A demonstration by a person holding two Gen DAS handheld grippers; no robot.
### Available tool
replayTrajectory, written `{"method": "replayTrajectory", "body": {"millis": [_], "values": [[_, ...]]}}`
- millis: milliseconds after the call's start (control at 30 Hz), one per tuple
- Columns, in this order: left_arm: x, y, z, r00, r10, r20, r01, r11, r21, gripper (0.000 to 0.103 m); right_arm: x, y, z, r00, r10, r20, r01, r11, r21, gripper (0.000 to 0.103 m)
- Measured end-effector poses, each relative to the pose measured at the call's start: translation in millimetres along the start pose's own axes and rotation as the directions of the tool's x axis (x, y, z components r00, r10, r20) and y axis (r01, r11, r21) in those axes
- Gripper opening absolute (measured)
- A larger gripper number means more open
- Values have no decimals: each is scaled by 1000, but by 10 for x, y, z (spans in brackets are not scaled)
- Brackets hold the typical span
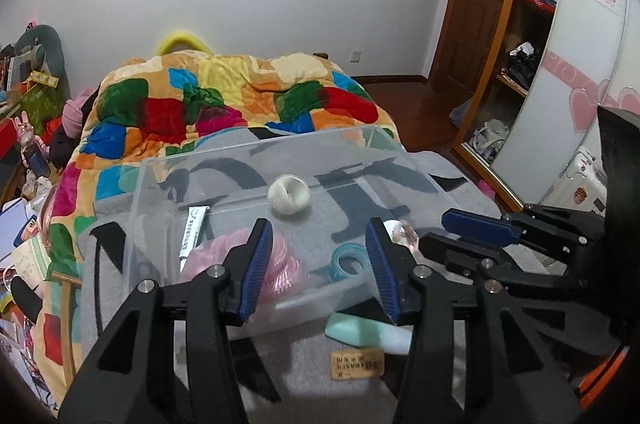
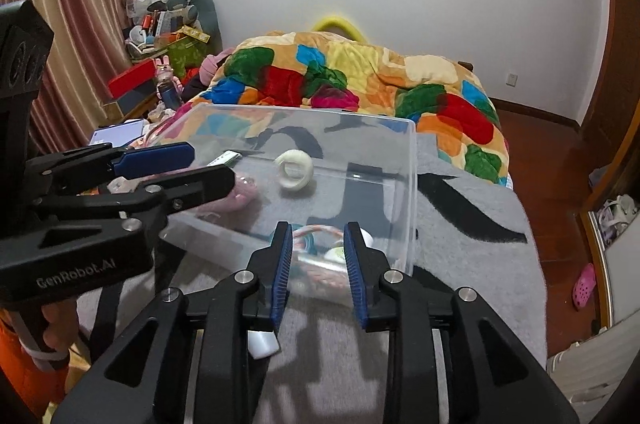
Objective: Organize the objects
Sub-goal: 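Drop both held items into the clear box and open both tools, then reach the left tool to the beige eraser while the right tool grasps the mint-green bottle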
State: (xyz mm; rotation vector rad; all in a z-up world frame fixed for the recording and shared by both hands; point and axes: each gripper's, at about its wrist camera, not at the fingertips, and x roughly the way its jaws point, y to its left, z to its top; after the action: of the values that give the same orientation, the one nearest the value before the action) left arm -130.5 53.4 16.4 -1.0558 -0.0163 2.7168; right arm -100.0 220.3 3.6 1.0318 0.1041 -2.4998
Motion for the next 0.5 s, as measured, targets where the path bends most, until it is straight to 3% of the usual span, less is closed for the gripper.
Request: {"method": "replayTrajectory", "body": {"millis": [300,500], "values": [[-249,-32,-274,1000,-30,6,30,1000,11,60,-281,8,-204,1000,14,17,-14,1000,-21,39],[6,-88,-561,992,-69,-102,69,998,-4,62,-245,9,-390,999,30,-26,-31,999,-26,39]]}}
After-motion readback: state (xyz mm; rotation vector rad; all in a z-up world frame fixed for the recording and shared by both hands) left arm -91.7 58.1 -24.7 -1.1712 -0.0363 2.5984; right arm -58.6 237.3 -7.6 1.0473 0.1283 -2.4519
